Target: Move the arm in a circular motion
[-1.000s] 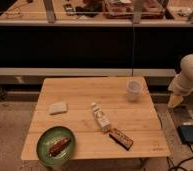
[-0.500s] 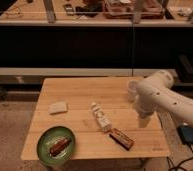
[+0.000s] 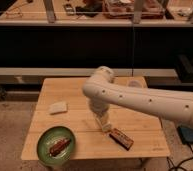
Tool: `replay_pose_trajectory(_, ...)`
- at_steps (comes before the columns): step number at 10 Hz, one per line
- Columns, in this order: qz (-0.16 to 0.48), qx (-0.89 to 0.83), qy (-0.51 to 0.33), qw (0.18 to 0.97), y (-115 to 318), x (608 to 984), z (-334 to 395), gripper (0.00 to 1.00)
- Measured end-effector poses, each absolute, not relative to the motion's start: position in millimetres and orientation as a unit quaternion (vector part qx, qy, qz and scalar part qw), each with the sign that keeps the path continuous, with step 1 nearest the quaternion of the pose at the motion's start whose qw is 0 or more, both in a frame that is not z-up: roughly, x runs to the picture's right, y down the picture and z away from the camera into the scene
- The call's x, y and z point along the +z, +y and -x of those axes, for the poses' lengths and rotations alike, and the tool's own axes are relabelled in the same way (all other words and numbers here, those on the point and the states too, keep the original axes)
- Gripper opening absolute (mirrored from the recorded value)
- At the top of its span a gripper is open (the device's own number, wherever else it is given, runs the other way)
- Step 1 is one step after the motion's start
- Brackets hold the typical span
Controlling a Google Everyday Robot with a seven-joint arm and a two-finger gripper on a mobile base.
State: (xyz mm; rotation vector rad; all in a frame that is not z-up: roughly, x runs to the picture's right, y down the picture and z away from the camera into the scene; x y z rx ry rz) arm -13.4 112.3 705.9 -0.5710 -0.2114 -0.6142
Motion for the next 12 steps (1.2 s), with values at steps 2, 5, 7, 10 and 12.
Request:
replay_pose_trajectory(2,0.269,-0.301,-0.125,0.906,69.1,732.0,50.6,0.65)
replay_pose_trajectory(5,0.244,-0.230,-0.110,0.936,-10.2,780.6,-12.0,0.65)
replay_pose_trajectory(7,0.228,-0.170,-0.080,0.955,-39.2,790.9,-92.2,0.65)
replay_pose_trajectory(10,0.214,-0.023,-0.016,0.976,-43.8,784.7,-261.6,0.65)
replay_pose_trajectory(12,0.232,0.063,0.022,0.971,-6.8,778.6,-345.6,0.65)
